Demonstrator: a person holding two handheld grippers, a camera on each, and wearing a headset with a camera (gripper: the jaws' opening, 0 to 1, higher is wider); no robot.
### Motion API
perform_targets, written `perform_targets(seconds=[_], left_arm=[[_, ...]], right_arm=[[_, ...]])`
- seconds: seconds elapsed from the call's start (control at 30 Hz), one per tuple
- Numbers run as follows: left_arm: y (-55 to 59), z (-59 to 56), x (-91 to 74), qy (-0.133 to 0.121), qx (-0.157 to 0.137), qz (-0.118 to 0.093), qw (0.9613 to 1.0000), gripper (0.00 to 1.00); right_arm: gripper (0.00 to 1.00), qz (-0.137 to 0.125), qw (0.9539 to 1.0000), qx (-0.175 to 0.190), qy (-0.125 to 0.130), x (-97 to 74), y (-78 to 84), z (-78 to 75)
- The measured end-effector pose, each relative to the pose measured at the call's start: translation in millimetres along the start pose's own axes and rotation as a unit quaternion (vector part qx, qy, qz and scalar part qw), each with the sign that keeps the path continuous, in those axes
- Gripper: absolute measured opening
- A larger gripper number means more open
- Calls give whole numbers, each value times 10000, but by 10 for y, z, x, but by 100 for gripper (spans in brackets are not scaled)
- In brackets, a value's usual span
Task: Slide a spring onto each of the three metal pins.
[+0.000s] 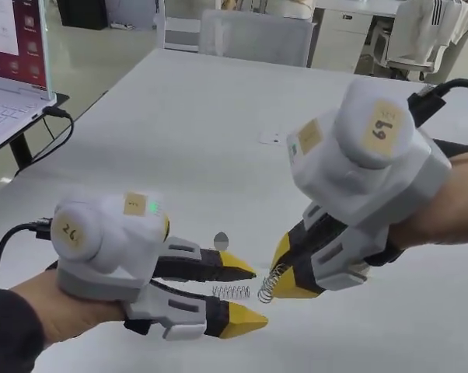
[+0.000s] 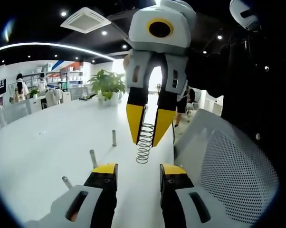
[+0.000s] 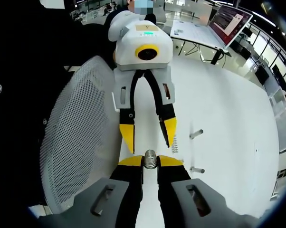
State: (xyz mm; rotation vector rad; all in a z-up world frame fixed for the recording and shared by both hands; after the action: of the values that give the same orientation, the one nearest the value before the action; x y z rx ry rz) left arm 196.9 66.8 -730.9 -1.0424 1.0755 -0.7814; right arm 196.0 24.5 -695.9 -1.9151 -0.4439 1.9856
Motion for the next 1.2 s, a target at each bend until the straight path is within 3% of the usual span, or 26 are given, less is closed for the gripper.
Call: perform_targets(seconds=[0.17, 0.63, 1.07, 1.2], left_arm=[[47, 55, -63, -179, -83, 20, 9998, 40], [201, 186, -336, -721, -337, 43, 9968, 54], [288, 219, -465, -1061, -504, 58, 9931, 65], [309, 219, -473, -1114, -537, 72, 9923, 69]], right_arm=[[8, 36, 9999, 88, 59, -33, 58, -50], [8, 99, 9988, 388, 291, -187, 259, -227], [8, 140, 9950, 789, 604, -409, 541, -418], [8, 138, 9927, 944, 740, -503, 636, -546]])
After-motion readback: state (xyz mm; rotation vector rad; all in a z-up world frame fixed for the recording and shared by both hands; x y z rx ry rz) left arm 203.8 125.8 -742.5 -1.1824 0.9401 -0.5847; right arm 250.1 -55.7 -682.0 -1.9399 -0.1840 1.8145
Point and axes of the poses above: the centre of the closed fingertips' face, and the gripper's own axes: x roughly forward along the fingers, z roughly to its left, y roughly out of its underside, the point moved 3 cm from there along -x, roughly backward along the fingers, and after that the axes turned 11 degrees about x, right-handed, at the moved point
